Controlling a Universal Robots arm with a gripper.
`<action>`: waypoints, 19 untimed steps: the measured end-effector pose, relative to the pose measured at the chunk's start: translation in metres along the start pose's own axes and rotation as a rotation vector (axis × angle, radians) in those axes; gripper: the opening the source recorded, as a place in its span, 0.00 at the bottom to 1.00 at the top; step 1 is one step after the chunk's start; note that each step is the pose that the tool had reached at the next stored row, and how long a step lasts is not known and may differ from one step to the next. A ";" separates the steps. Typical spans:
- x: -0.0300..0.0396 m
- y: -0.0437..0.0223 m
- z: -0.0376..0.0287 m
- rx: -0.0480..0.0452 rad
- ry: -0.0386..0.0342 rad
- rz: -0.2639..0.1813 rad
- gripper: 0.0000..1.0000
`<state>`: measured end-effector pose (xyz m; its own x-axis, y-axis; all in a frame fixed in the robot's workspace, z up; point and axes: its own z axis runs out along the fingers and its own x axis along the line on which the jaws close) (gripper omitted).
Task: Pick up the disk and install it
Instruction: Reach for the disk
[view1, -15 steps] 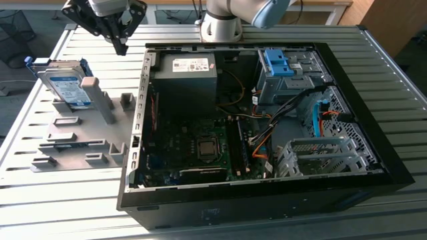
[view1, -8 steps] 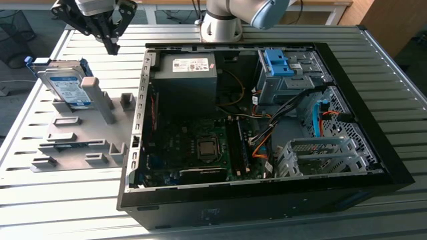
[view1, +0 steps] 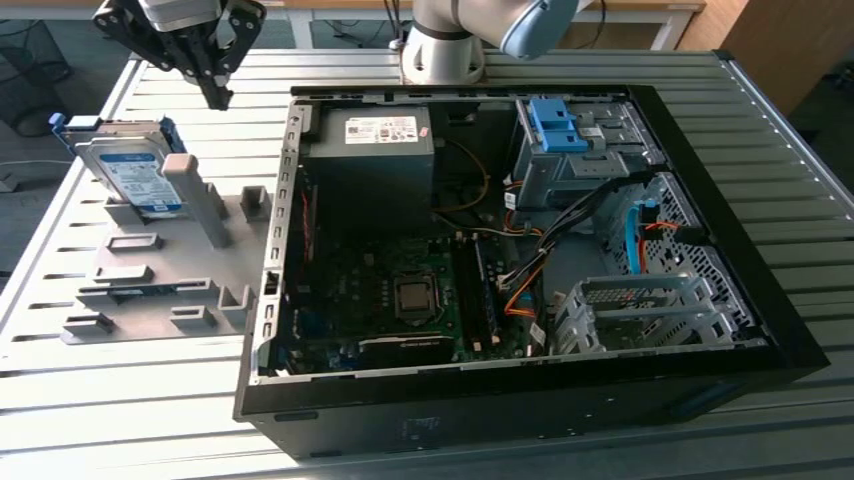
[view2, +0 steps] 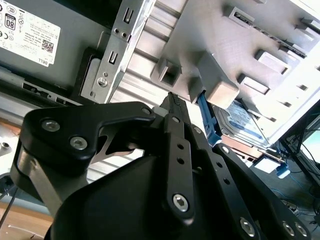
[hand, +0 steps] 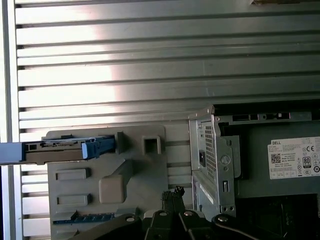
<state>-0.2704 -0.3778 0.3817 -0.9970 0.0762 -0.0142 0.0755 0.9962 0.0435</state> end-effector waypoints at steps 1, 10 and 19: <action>0.0000 0.0000 0.0000 0.0000 0.0000 0.000 0.11; 0.0014 -0.0001 0.0000 0.0000 0.0000 0.000 0.11; 0.0122 -0.0003 0.0000 0.0000 0.0000 0.000 0.11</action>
<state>-0.2826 -0.3772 0.3815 -0.9970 0.0762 -0.0142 0.0755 0.9962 0.0436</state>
